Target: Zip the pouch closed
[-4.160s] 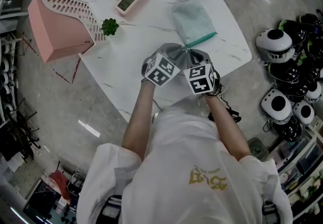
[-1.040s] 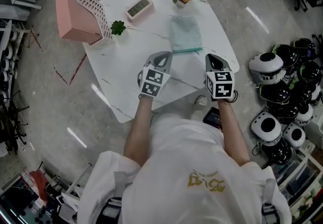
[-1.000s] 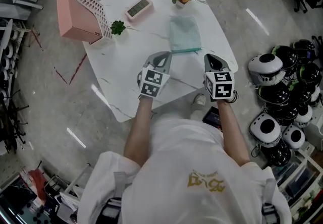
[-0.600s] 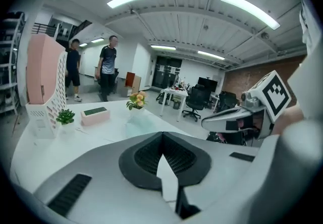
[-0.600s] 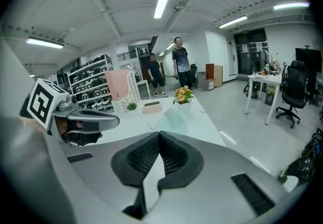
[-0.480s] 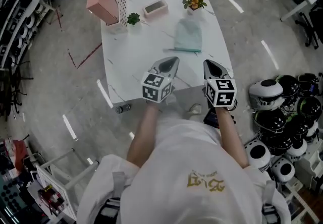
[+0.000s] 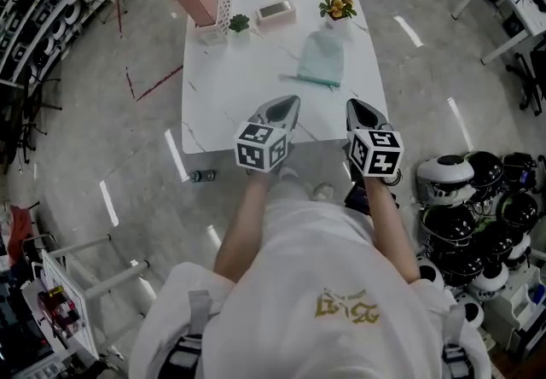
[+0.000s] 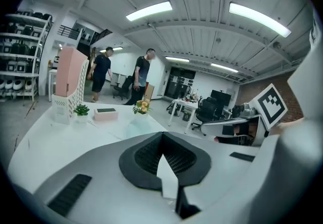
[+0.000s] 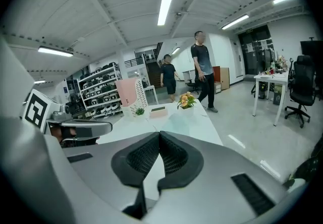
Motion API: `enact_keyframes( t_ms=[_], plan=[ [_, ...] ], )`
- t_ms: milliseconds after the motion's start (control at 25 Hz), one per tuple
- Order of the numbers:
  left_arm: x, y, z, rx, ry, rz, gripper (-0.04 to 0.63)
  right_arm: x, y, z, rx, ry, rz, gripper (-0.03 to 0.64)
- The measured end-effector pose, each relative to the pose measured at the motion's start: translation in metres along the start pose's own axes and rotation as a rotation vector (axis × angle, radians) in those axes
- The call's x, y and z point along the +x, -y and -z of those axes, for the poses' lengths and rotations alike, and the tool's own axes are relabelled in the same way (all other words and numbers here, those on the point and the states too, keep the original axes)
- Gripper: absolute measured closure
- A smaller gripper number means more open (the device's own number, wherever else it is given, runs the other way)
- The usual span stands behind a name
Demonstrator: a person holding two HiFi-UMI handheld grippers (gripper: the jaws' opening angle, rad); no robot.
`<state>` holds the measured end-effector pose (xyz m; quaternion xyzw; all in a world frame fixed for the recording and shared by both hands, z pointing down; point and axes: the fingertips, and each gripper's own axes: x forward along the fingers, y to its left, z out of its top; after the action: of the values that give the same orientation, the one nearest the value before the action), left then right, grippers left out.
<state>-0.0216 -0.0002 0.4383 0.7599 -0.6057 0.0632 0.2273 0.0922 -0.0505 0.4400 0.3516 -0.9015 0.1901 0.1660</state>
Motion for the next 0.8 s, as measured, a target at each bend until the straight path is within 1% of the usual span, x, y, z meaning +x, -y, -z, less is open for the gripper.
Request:
enact_keyframes(
  t_ms=[160,320,520,800],
  plan=[
    [-0.005,-0.0008,0.006,0.018,-0.002,-0.034,0.578,-0.0056,-0.0035,-0.0024,0.023,0.015,-0.031,0.604],
    [-0.0056,-0.0035,0.0108,0.009,-0.007,-0.053,0.578,-0.0043,-0.0003,-0.0004,0.019,0.007,-0.036,0.604],
    [-0.0071,-0.0057,0.0043,-0.006,0.012,-0.055,0.578,-0.003,-0.002,0.002,0.023,0.001,-0.044,0.604],
    [-0.0065,-0.0029,0.0045,-0.009,0.01,-0.046,0.578,-0.003,-0.0014,0.0054,0.026,-0.01,-0.045,0.604]
  ],
)
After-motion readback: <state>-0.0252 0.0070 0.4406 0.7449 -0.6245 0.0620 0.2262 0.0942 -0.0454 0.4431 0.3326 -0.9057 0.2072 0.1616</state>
